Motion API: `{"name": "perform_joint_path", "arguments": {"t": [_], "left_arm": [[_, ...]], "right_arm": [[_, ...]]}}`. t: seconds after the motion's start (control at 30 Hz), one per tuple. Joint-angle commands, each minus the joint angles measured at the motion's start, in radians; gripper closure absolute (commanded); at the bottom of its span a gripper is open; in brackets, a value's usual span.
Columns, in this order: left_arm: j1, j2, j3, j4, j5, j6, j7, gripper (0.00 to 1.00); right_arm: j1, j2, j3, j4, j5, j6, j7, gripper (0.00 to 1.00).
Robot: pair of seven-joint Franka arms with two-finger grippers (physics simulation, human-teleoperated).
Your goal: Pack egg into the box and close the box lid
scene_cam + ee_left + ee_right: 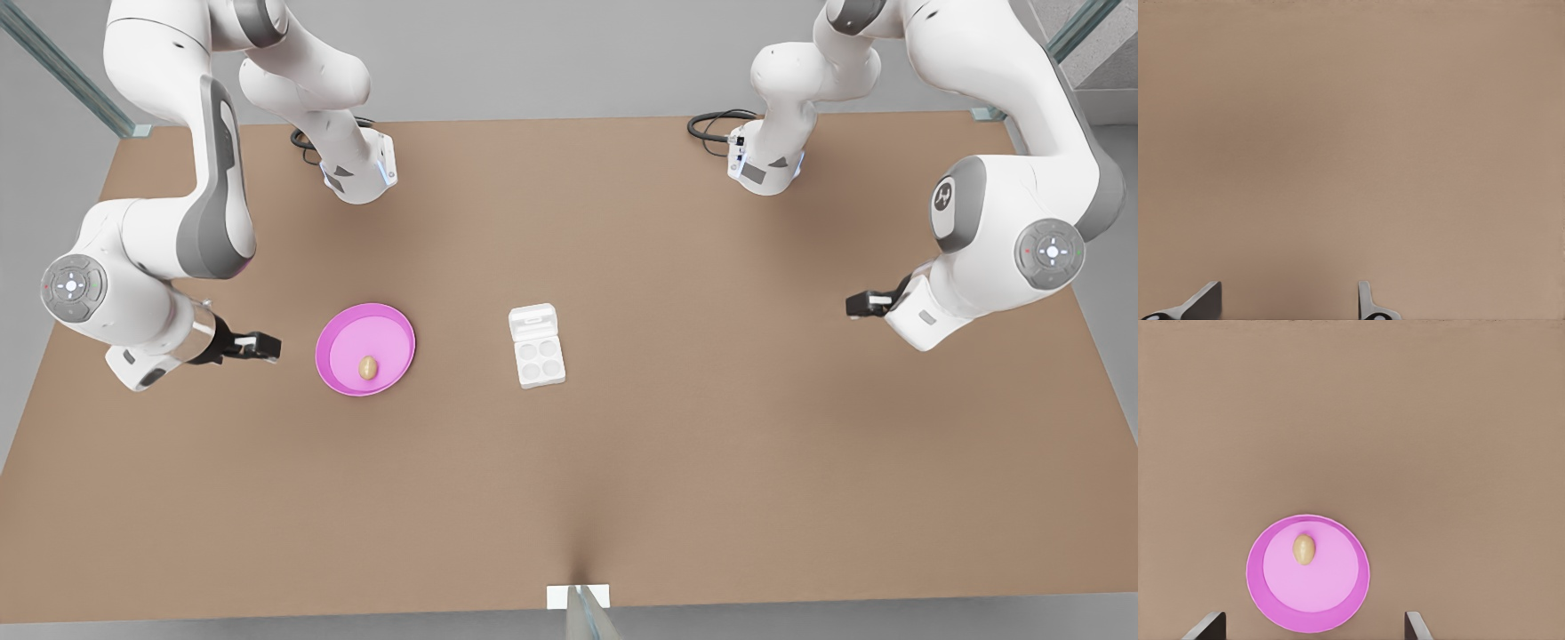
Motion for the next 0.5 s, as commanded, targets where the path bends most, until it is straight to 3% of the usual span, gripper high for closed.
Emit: {"name": "perform_joint_path", "arguments": {"t": [0.0, 0.07, 0.17, 0.33, 0.47], "left_arm": [[0.000, -0.001, 0.000, 0.000, -0.007, 0.053, 0.034, 0.00], [0.000, 0.000, 0.000, 0.000, -0.007, 0.053, 0.034, 0.00], [0.000, 0.000, 0.000, 0.000, -0.007, 0.053, 0.034, 0.00], [0.000, 0.000, 0.000, -0.001, -0.007, 0.053, 0.034, 0.00], [-0.002, 0.005, 0.000, -0.003, -0.007, 0.054, 0.032, 0.00]], "right_arm": [[0.002, 0.006, 0.000, -0.005, 0.001, 0.036, -0.029, 0.00], [0.037, 0.044, 0.006, -0.077, 0.003, 0.091, -0.029, 0.00], [0.103, 0.082, 0.008, -0.300, 0.003, 0.360, -0.029, 0.00], [0.166, 0.125, 0.008, -0.448, 0.004, 0.567, 0.085, 0.00], [0.152, 0.173, 0.008, -0.465, 0.003, 0.625, 0.069, 0.00]]}}
